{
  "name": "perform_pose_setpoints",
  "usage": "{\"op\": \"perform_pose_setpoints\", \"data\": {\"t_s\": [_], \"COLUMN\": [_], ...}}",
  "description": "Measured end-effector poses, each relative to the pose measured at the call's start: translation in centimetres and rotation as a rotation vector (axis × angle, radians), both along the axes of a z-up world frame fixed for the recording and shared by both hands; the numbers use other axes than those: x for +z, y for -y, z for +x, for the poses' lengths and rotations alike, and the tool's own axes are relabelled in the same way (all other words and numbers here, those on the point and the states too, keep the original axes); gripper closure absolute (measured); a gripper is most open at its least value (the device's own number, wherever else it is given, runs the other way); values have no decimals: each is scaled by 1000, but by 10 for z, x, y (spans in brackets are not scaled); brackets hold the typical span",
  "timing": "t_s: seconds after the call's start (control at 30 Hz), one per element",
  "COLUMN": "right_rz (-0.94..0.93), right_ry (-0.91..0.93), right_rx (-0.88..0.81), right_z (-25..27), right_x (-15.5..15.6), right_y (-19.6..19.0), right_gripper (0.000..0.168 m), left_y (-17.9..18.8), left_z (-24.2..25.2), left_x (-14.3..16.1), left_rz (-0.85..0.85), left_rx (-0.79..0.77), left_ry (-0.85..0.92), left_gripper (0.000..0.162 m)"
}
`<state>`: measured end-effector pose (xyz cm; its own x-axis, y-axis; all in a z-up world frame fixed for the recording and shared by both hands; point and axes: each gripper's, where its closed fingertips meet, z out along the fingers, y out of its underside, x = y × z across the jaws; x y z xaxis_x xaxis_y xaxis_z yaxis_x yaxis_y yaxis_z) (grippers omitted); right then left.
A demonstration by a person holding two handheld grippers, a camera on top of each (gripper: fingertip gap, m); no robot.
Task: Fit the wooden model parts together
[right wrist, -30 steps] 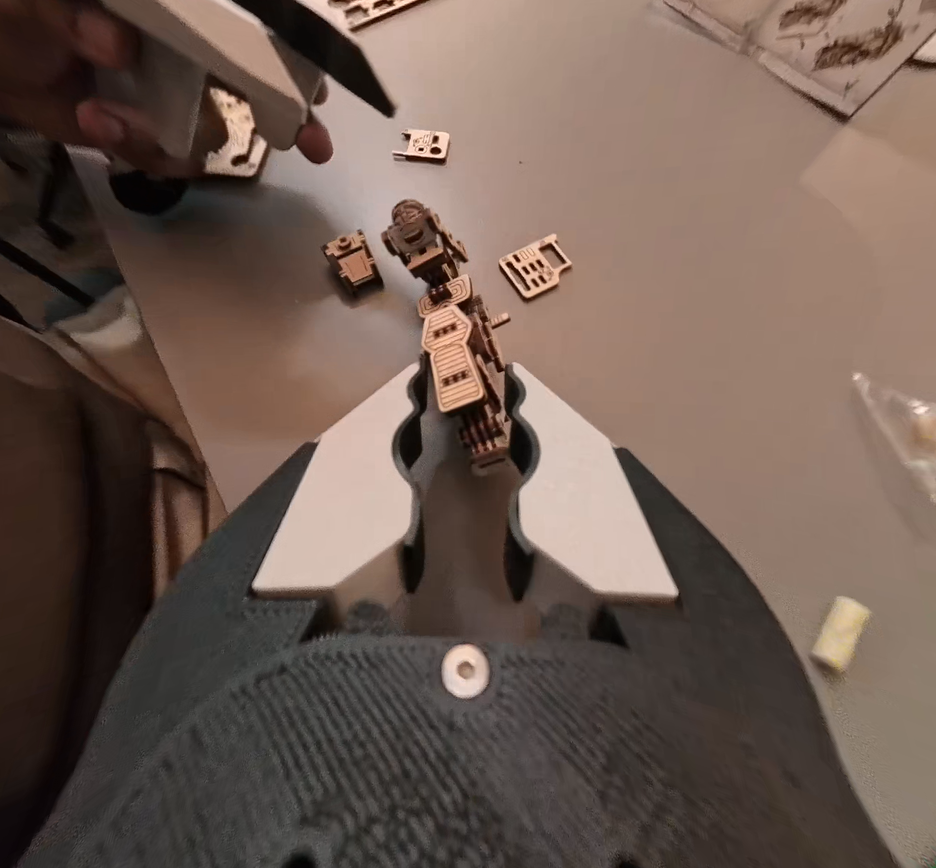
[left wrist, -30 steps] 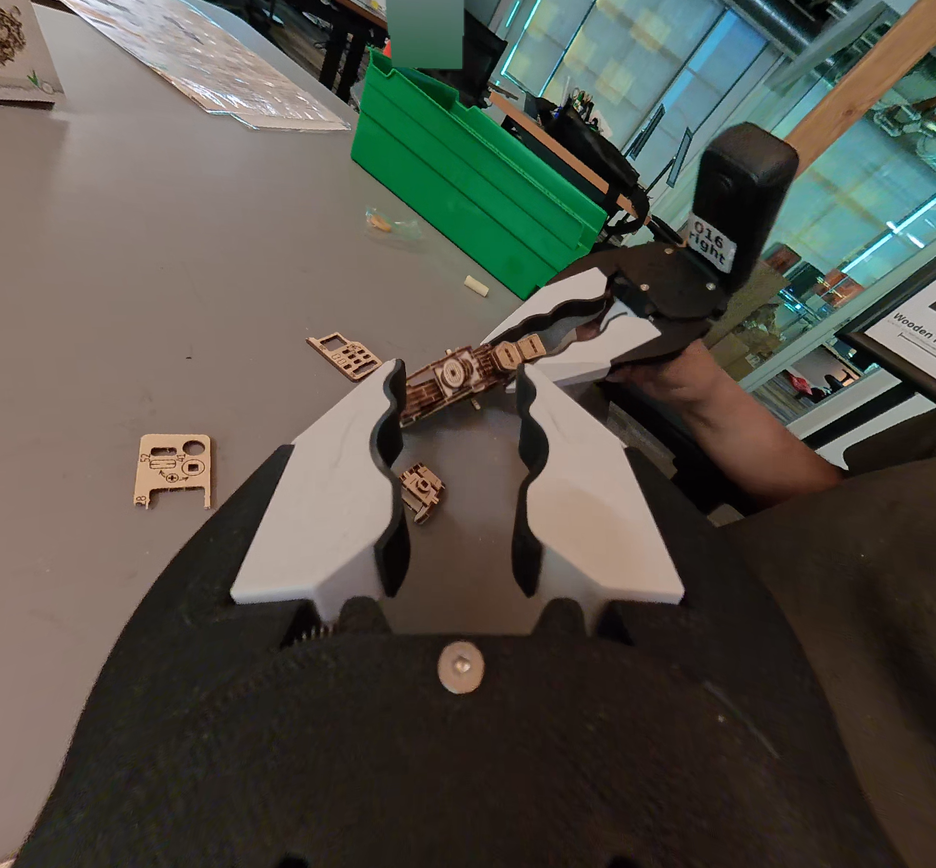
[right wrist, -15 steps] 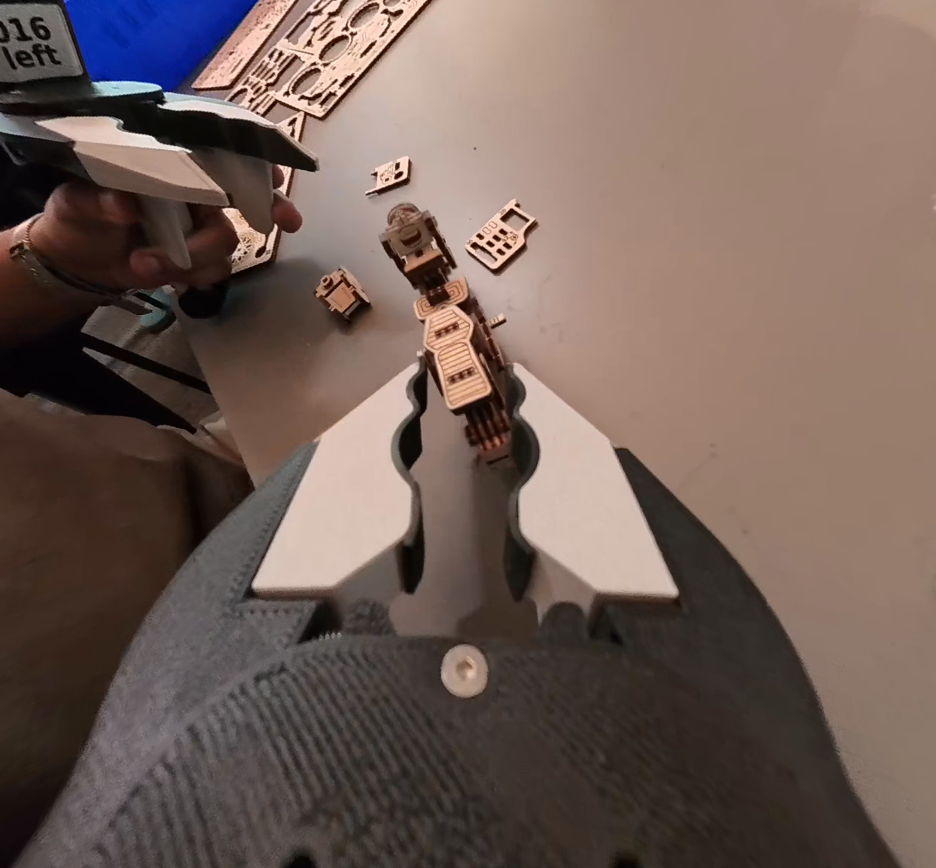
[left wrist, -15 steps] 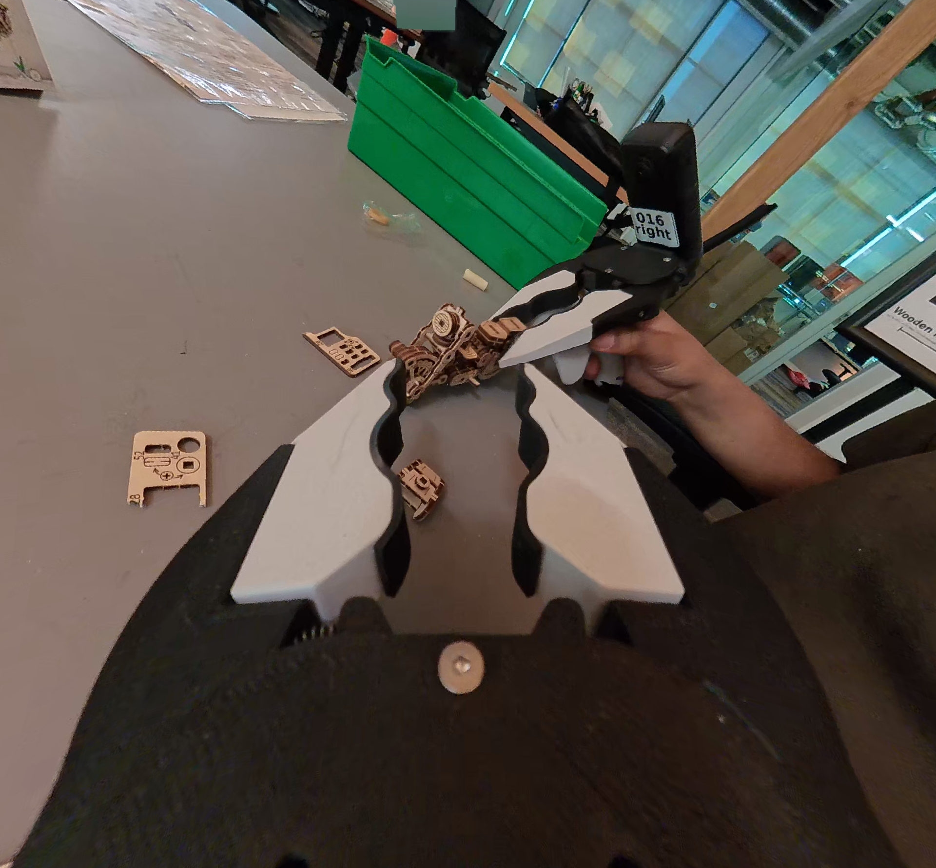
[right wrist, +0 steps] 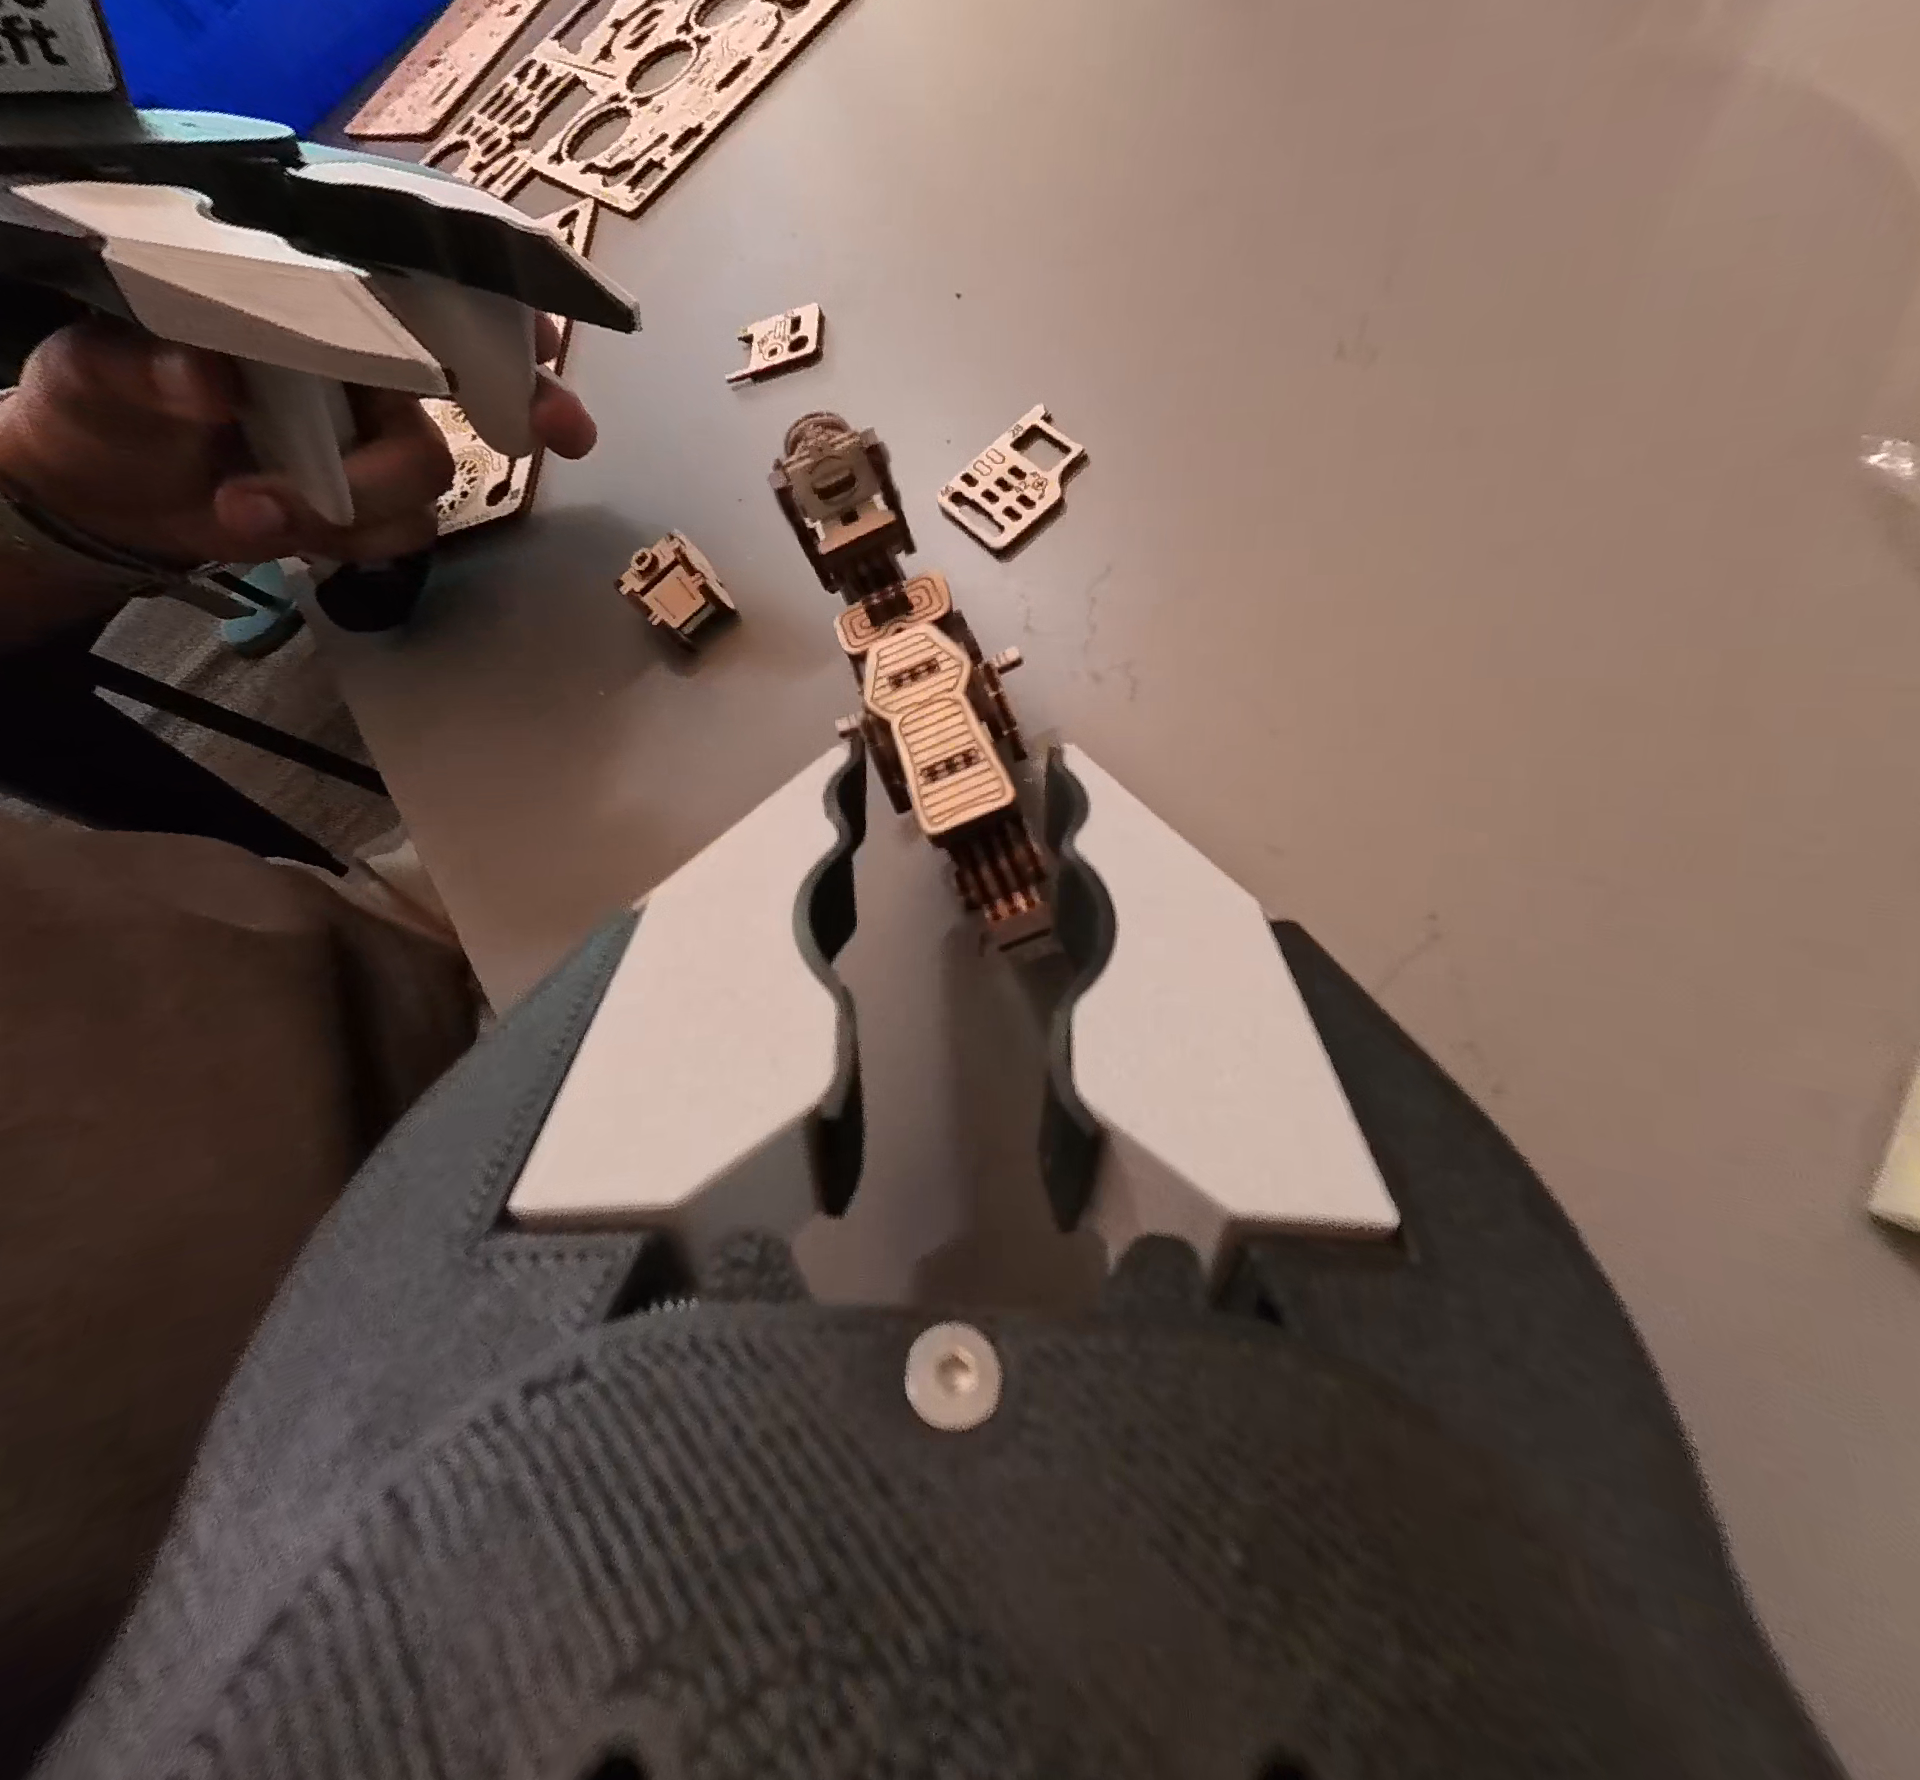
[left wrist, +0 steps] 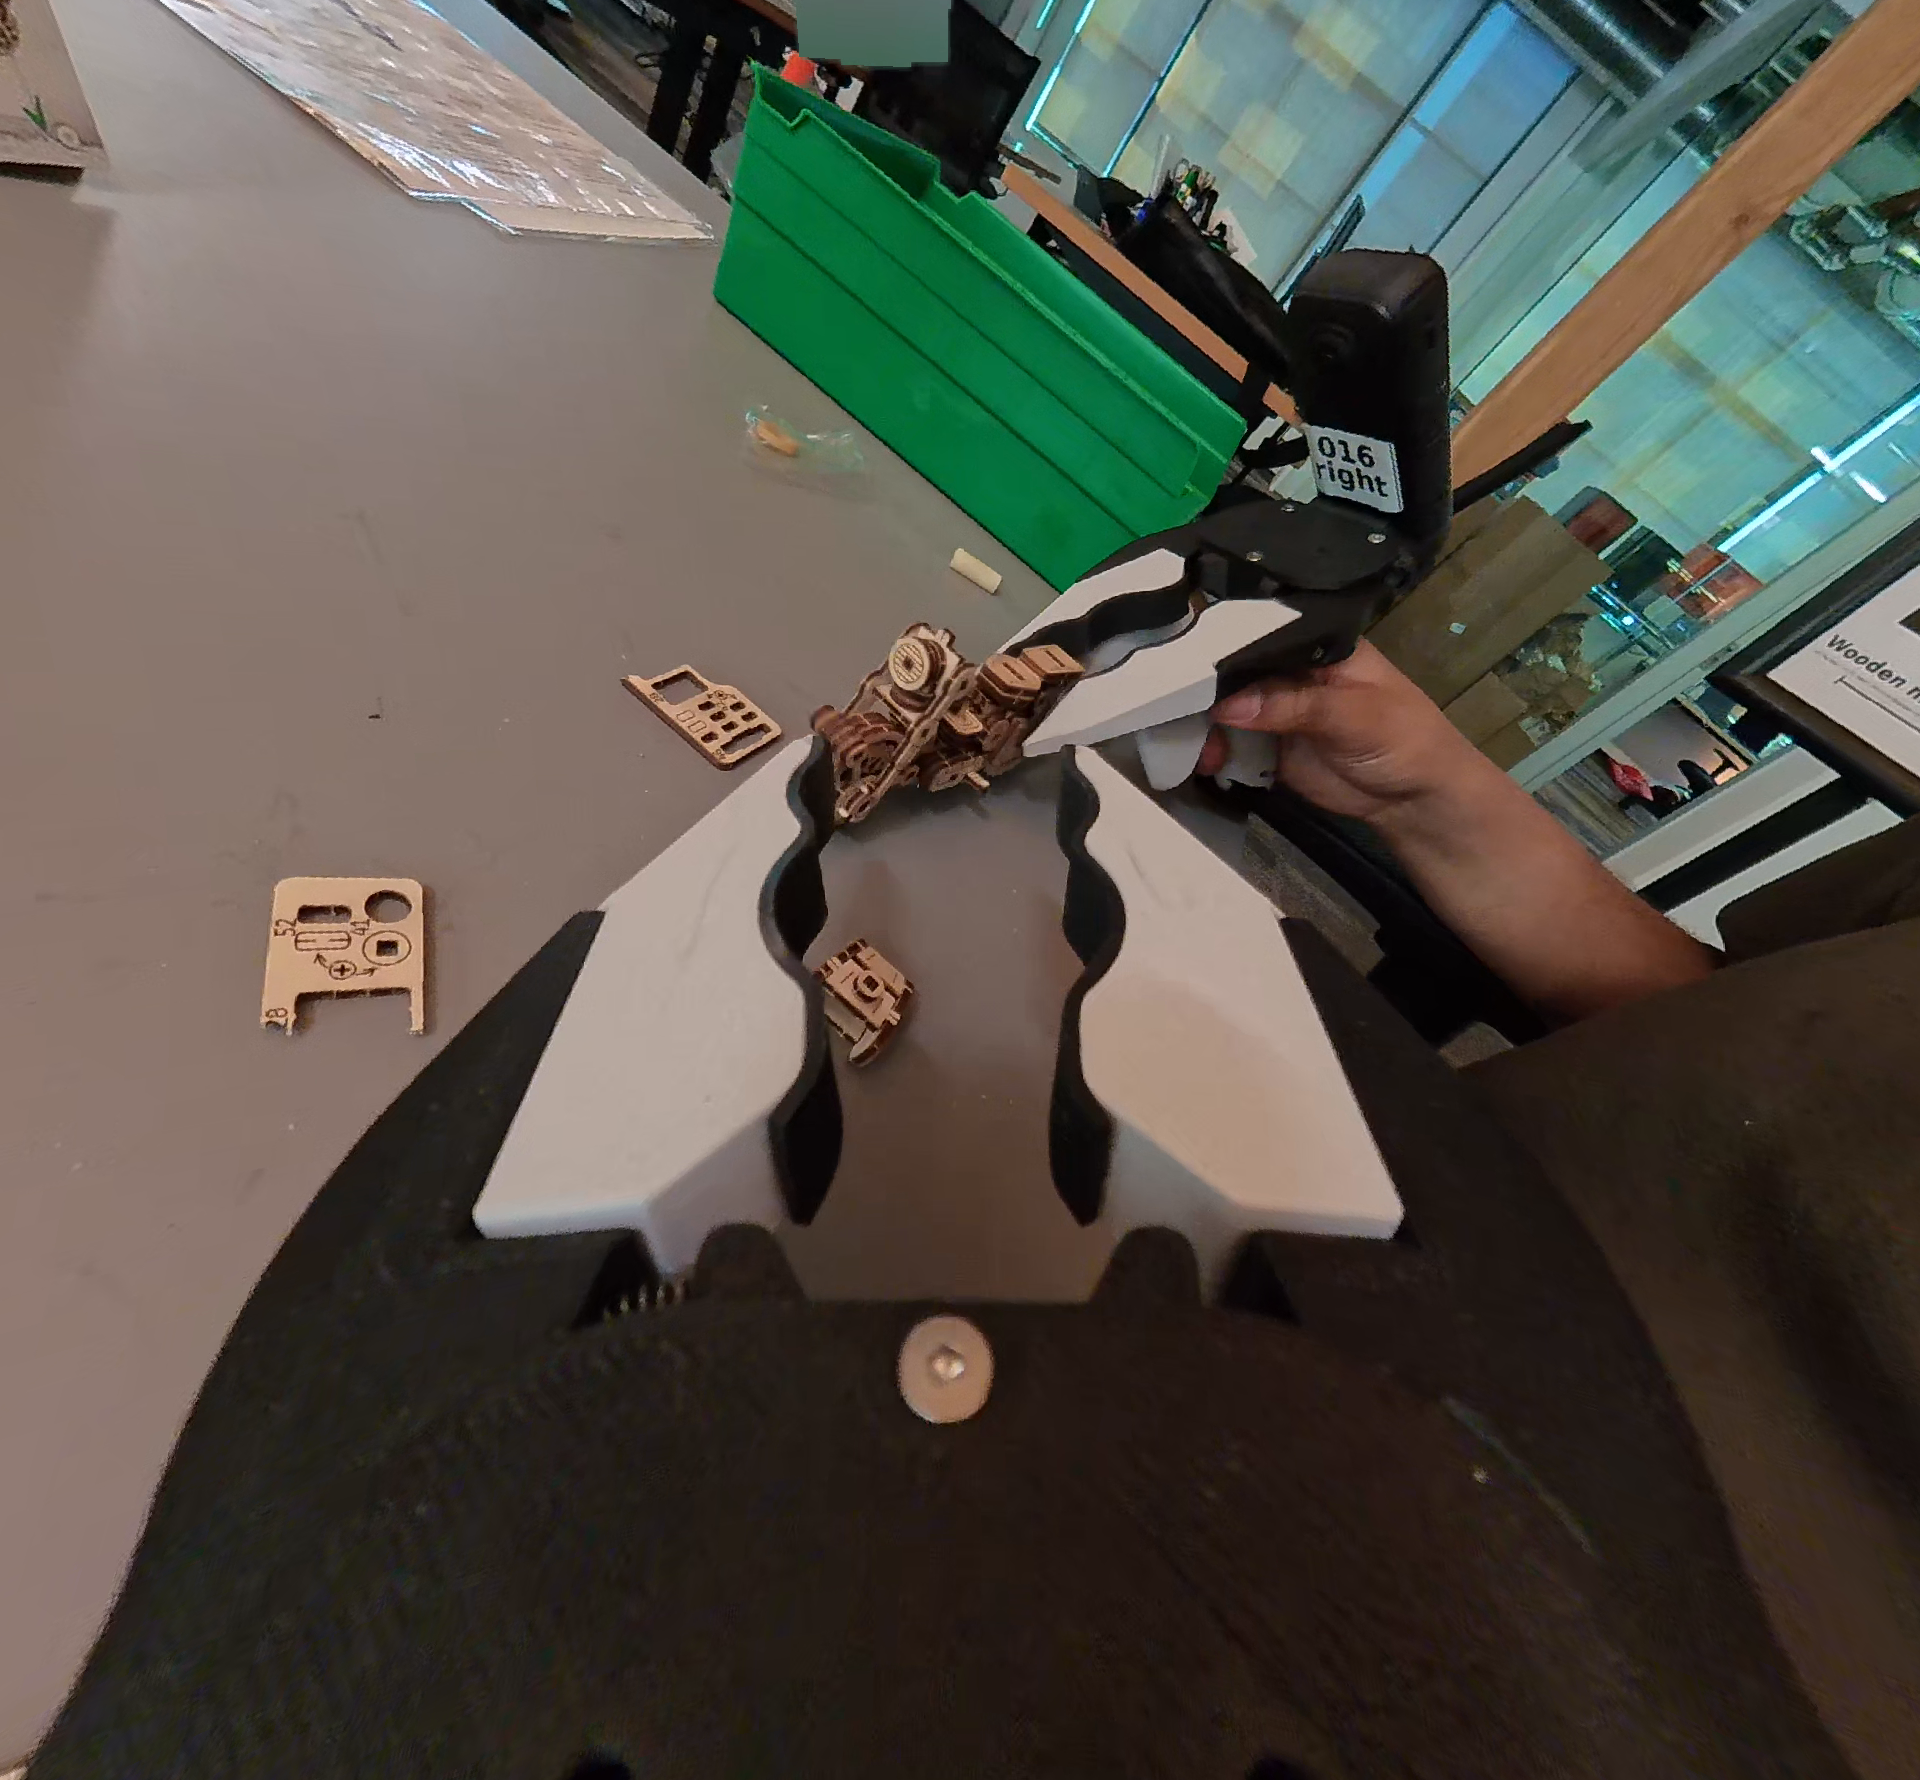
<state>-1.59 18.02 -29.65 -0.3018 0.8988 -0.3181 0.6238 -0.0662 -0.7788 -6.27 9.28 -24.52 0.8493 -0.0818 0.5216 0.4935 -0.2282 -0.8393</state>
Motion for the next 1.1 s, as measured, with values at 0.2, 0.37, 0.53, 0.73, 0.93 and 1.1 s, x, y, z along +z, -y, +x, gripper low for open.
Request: {"op": "perform_pose_setpoints", "data": {"t_s": [0.2,0.37,0.53,0.73,0.93,1.1], "right_rz": [6,12,18,27,36,50], "right_ry": [0,-5,-8,-10,-11,-21], "right_rx": [0,-1,-1,-3,-1,12], "right_z": [0,0,0,-1,-1,-1], "right_x": [-1,0,1,0,0,2], "right_y": [0,-1,-1,-1,-1,2], "right_gripper": [134,133,130,129,128,129], "left_y": [0,0,0,0,0,0], "left_z": [0,0,0,1,1,1], "left_x": [0,0,0,-1,-1,-1], "left_rz": [1,-1,-1,-2,-3,-3], "left_rx": [-1,-3,-3,-5,-7,-8], "left_ry": [5,5,4,3,3,4], "left_gripper": [122,122,122,122,122,122]}}
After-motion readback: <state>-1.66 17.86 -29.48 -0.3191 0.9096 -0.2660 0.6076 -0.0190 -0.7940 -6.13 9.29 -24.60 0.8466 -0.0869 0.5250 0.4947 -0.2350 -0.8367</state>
